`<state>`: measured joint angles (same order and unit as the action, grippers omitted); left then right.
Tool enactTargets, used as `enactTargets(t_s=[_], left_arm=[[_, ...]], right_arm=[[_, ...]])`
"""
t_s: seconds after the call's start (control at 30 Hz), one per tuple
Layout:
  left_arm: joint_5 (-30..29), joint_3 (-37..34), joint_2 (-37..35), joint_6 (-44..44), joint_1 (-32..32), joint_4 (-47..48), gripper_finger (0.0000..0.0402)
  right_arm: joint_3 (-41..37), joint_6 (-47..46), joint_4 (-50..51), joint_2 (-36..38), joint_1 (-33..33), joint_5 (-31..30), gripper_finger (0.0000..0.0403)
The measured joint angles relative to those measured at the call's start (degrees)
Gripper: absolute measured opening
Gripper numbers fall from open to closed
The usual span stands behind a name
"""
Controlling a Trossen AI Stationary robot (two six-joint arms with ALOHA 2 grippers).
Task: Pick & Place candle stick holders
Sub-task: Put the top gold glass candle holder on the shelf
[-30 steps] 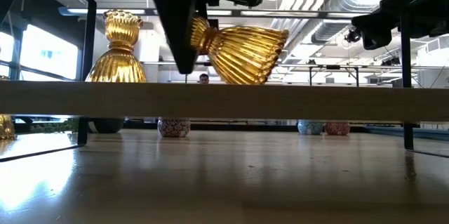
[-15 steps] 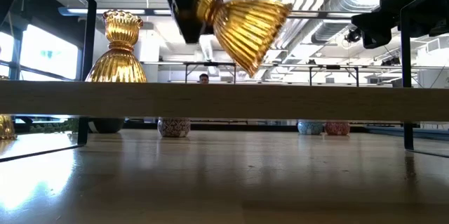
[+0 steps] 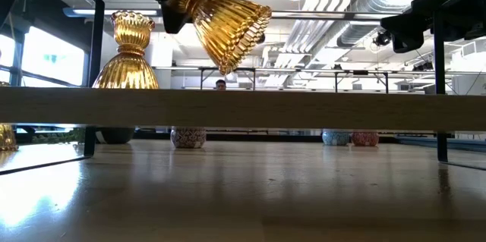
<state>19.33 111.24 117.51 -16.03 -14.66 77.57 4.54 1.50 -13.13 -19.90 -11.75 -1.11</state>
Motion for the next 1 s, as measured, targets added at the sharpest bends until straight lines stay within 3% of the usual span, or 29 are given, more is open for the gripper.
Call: enactTargets(t_s=[0.37, 0.73, 1.0], left_arm=[[0.9, 0.0, 0.0, 5.0, 0.0, 3.5, 0.0160], [2.0, 0.0, 0.0, 5.3, 0.0, 3.4, 0.0169], [1.1, 0.0, 0.0, 5.3, 0.4, 3.2, 0.0171]], right_arm=[[0.0, 0.0, 0.0, 0.0, 0.0, -0.4, 0.0248], [0.0, 0.0, -0.1, 0.0, 0.0, -0.1, 0.0204], [0.0, 0.0, -0.1, 0.0, 0.0, 0.2, 0.0200]])
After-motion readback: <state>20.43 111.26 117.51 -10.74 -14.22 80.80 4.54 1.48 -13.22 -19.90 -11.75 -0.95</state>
